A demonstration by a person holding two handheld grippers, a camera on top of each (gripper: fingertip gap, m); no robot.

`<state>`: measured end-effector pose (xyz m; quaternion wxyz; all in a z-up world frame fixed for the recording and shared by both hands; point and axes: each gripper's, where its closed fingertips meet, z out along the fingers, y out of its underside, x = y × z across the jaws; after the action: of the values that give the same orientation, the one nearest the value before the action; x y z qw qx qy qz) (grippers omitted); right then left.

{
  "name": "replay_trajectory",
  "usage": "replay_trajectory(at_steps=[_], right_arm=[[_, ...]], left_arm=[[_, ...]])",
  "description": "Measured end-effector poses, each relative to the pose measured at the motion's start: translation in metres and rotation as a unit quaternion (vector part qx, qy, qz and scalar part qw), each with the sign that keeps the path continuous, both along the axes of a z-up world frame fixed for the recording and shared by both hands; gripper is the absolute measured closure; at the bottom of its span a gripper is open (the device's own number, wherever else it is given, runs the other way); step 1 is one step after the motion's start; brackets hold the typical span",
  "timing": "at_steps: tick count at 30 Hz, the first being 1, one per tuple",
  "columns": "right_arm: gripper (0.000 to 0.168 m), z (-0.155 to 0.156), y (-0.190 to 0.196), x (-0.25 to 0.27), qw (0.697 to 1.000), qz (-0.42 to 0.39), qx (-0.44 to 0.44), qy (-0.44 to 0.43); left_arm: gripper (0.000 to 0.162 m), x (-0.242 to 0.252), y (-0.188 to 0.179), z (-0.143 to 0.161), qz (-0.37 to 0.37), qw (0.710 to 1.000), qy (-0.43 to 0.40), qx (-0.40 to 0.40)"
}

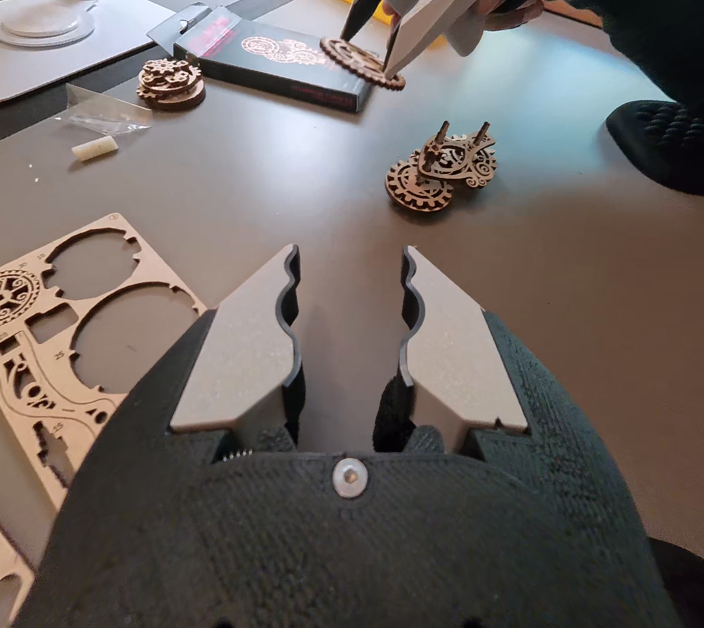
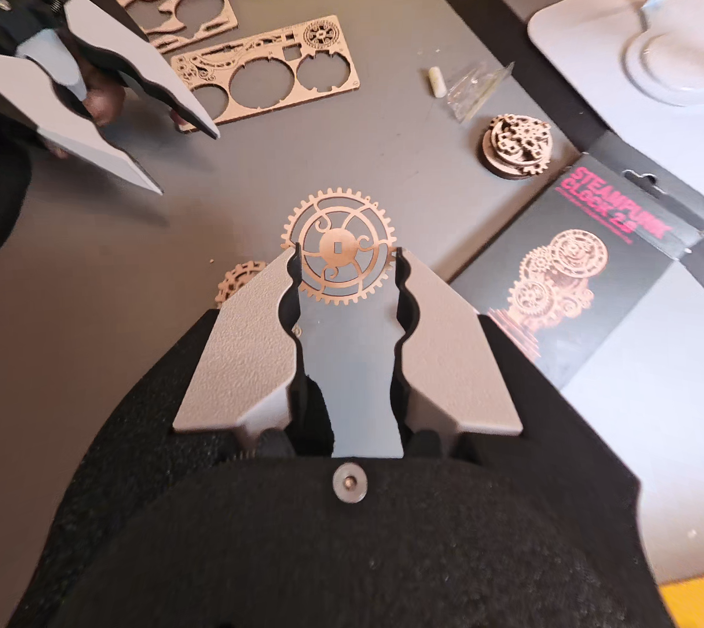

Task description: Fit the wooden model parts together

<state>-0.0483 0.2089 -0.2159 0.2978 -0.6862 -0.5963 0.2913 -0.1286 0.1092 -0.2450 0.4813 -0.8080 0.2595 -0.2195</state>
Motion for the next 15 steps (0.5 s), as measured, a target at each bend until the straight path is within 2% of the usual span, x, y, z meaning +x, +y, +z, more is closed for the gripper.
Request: replay_trajectory(at_steps=[8,15], right_arm=[[0.120,0.028,-0.015,0.041,0.996,-0.011,0.003,0.085],[0.121,0.036,-0.017,0.053,0.996,0.002,0.008,0.091]], left_arm=[[0.096,0.032,0.005,-0.006,-0.056,0.998,0.017,-0.010],[0.084,0.070,0.019,-0.013,-0.144,0.989,0.018,-0.037]])
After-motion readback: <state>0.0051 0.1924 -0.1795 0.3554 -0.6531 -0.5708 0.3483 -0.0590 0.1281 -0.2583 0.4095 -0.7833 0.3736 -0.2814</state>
